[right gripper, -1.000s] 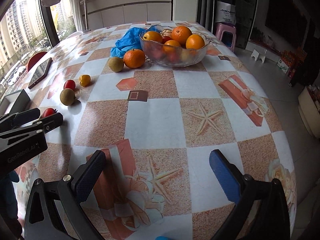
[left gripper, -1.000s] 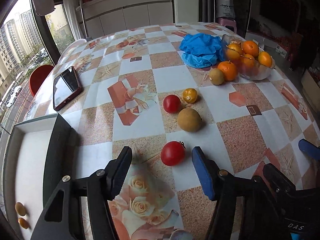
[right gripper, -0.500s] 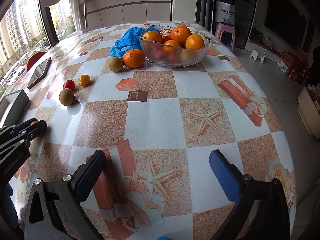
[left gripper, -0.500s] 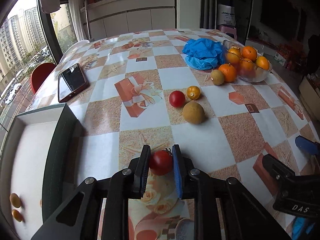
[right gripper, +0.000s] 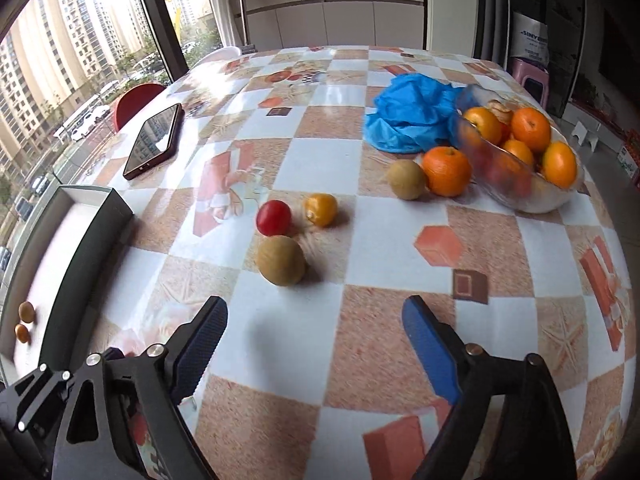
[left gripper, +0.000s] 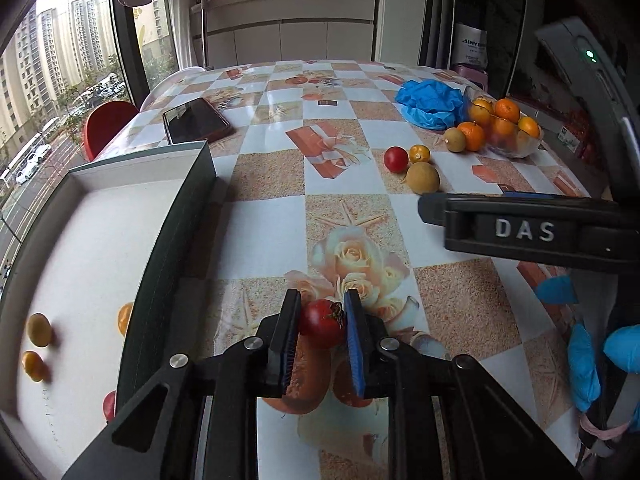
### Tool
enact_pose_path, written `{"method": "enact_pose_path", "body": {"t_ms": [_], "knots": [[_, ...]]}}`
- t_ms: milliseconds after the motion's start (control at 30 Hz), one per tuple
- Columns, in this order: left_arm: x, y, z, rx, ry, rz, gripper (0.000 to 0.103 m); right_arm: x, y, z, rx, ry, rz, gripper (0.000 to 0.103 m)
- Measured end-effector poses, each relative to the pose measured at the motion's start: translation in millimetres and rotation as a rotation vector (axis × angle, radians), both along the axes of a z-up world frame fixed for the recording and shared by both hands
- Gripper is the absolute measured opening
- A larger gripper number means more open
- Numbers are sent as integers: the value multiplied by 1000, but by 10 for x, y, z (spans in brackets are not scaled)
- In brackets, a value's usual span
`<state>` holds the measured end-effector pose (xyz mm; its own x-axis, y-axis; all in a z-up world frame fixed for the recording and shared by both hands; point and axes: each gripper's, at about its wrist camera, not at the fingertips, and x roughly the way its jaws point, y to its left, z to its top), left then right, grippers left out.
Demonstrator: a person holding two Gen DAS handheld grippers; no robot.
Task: Organize fruits
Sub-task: 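Grasp the brown round fruit with the right tool while the left tool holds the tomato, then carry the tomato and brown fruit over the white tray with both tools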
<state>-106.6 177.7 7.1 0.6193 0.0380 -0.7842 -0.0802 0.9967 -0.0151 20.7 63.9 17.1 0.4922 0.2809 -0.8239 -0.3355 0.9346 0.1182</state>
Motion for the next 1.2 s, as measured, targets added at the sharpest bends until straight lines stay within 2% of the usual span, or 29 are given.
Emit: {"method": "enact_pose_path", "body": {"t_ms": [33, 133, 167, 200, 233, 367, 467, 633, 833, 1200], "knots": [[-5, 2, -3, -1, -1, -1, 24, 32, 75, 1, -9, -11, 7, 83], [-15, 22, -2, -14, -1, 2, 24, 77, 243, -10, -49, -37, 26, 68], [-15, 30, -2, -19, -2, 3, 24, 77, 282, -14, -65, -49, 31, 58], [-18, 35, -4, -22, -3, 3, 24, 60, 312, -14, -84, -63, 38, 40], [-22, 39, -6, -23, -4, 1, 24, 35, 312, -1, -87, -73, 46, 31], [-36, 59, -10, -39, -9, 4, 24, -72, 95, 49, -8, -63, 23, 30], [-57, 81, -2, -59, -5, 6, 24, -210, -186, 75, 91, -33, -10, 30], [-134, 106, 20, -110, 3, 8, 24, -518, -577, 77, 161, -15, -68, 30], [-274, 72, 96, -112, -3, -6, 24, -774, -776, 68, 192, -11, -93, 30], [-474, 107, 326, -109, -43, -10, 24, -971, -765, 150, 195, -17, -85, 30]]}}
